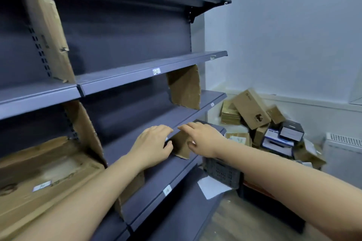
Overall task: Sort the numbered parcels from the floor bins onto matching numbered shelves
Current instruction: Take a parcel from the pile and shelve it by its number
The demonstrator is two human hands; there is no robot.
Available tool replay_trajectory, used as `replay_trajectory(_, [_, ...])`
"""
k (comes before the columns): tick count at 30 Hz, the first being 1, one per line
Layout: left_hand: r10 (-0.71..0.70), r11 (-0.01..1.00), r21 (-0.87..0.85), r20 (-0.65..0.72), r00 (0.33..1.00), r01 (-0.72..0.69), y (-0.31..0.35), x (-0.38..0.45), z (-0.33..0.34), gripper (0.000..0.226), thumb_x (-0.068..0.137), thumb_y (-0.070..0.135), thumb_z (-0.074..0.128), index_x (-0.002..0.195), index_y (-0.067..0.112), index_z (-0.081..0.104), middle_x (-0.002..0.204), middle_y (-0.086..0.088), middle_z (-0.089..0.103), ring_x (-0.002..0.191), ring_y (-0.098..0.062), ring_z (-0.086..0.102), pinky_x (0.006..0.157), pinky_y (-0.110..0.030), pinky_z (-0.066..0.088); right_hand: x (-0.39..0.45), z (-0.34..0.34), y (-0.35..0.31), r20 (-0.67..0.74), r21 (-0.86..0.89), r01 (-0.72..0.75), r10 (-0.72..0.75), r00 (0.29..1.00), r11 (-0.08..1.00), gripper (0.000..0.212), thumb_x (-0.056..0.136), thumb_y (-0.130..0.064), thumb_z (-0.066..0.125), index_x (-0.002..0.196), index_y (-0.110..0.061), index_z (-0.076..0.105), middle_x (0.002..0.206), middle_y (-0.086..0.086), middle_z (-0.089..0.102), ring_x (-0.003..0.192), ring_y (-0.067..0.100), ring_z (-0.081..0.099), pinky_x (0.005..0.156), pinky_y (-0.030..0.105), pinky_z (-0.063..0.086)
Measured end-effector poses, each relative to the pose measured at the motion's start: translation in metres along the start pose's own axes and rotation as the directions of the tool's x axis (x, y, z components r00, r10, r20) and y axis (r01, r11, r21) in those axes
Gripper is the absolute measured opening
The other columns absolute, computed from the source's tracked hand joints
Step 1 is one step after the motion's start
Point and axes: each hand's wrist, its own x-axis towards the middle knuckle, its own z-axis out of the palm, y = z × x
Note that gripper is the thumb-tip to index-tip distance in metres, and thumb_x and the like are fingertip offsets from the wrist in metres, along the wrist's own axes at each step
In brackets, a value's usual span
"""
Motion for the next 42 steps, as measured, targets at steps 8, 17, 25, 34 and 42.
replay_trajectory(8, [0.157,0.987,0.002,0.085,0.984,-0.158,0.118,0.130,0.048,0.052,0.095,0.033,0.044,0.144,0.017,0.040,0.152,-0.001,0.037,0.137,-0.019,0.036,0.113,-0.032,0.023,-0.056,-0.013,0.171,0.065,-0.146,-0.121,0.132,0.989,0.982,0.060,0.096,-0.029,0.046,0.151,-0.022,0.024,0.151,0.004,0.035,0.132,0.028,0.040,0.101,0.039,0.036])
replay_trajectory(17, [0.277,0.960,-0.060,0.091,0.957,-0.272,0.219,0.243,0.104,0.056,0.097,0.035,0.043,0.149,0.018,0.033,0.155,0.000,0.032,0.142,-0.016,0.029,0.117,-0.031,0.018,-0.108,-0.019,0.320,0.090,-0.196,-0.267,0.288,0.953,0.944,0.059,0.094,-0.026,0.046,0.150,-0.022,0.028,0.151,0.003,0.036,0.132,0.027,0.040,0.103,0.039,0.038])
replay_trajectory(25, [0.381,0.923,-0.119,0.158,0.911,-0.366,0.270,0.341,0.164,0.056,0.097,0.034,0.042,0.150,0.018,0.032,0.156,0.000,0.029,0.143,-0.017,0.027,0.119,-0.034,0.015,-0.119,0.011,0.423,0.124,-0.216,-0.369,0.400,0.908,0.904,0.058,0.095,-0.029,0.047,0.150,-0.024,0.027,0.153,0.001,0.034,0.134,0.023,0.039,0.108,0.038,0.035])
replay_trajectory(34, [0.458,0.888,-0.113,0.129,0.880,-0.445,0.276,0.496,0.208,0.055,0.096,0.036,0.042,0.149,0.019,0.034,0.155,0.000,0.032,0.142,-0.017,0.028,0.119,-0.036,0.014,-0.063,0.022,0.541,0.115,-0.232,-0.497,0.531,0.840,0.836,0.061,0.096,-0.027,0.048,0.151,-0.027,0.022,0.152,0.000,0.033,0.132,0.022,0.040,0.106,0.036,0.036])
replay_trajectory(42, [0.493,0.870,-0.103,0.180,0.851,-0.483,0.282,0.608,0.256,0.056,0.097,0.036,0.041,0.149,0.020,0.032,0.153,0.000,0.036,0.140,-0.017,0.032,0.119,-0.037,0.017,-0.026,0.054,0.639,0.130,-0.206,-0.595,0.624,0.771,0.777,0.061,0.096,-0.030,0.048,0.151,-0.028,0.022,0.151,0.000,0.035,0.129,0.023,0.043,0.105,0.037,0.039])
